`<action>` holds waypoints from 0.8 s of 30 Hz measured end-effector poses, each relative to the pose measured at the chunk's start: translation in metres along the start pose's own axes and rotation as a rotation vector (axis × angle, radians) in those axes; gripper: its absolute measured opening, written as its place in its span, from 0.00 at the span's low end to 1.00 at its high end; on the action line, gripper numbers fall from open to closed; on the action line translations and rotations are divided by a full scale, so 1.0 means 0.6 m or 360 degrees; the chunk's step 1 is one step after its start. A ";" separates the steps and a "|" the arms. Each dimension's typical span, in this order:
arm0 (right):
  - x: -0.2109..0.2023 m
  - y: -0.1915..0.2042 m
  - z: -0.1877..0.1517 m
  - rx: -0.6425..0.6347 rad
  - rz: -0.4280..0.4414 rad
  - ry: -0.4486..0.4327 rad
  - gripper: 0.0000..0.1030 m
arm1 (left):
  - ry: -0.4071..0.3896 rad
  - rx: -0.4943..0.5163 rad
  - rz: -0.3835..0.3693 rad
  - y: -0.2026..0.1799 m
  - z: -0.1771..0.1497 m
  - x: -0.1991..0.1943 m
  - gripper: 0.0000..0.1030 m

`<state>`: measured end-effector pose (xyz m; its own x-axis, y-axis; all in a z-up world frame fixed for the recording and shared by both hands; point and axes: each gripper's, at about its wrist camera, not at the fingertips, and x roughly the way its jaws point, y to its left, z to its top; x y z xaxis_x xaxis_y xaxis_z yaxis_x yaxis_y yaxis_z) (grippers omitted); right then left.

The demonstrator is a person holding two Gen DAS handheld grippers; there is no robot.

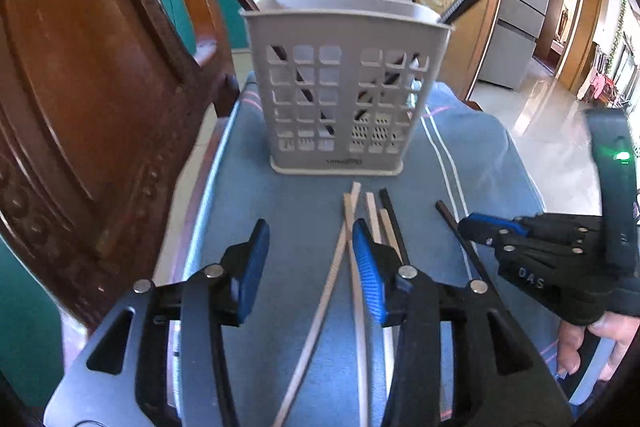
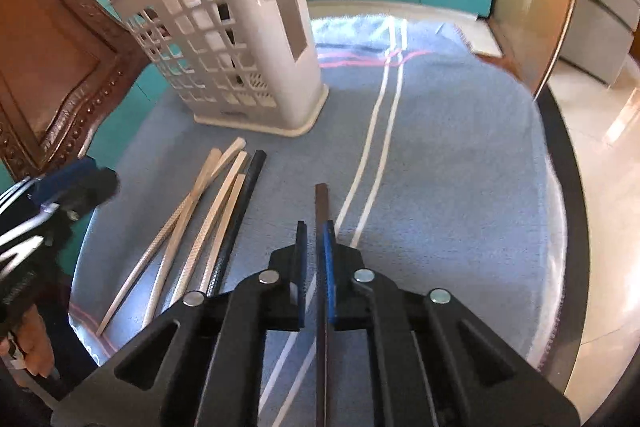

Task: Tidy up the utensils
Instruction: 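Return both open tools to the remaining chopsticks on the cloth, then grasp light wood chopsticks with the left tool while the right tool lowers over a dark brown chopstick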

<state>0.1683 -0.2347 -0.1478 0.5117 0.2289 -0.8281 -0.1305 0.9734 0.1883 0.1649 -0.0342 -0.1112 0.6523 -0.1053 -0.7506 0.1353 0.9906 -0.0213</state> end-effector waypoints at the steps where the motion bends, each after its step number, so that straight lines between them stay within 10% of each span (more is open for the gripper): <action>1: -0.008 0.000 -0.001 0.0010 -0.0012 -0.0016 0.17 | 0.0013 0.0003 -0.0010 -0.005 0.000 0.004 0.43; 24: -0.059 -0.051 -0.037 0.0110 -0.0194 -0.0099 0.41 | 0.0058 0.0010 -0.0070 -0.053 -0.025 0.003 0.47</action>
<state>0.1355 -0.2727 -0.1362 0.5720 0.1072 -0.8132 -0.0065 0.9920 0.1262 0.1505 -0.0644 -0.1216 0.6180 -0.1453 -0.7726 0.1680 0.9845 -0.0508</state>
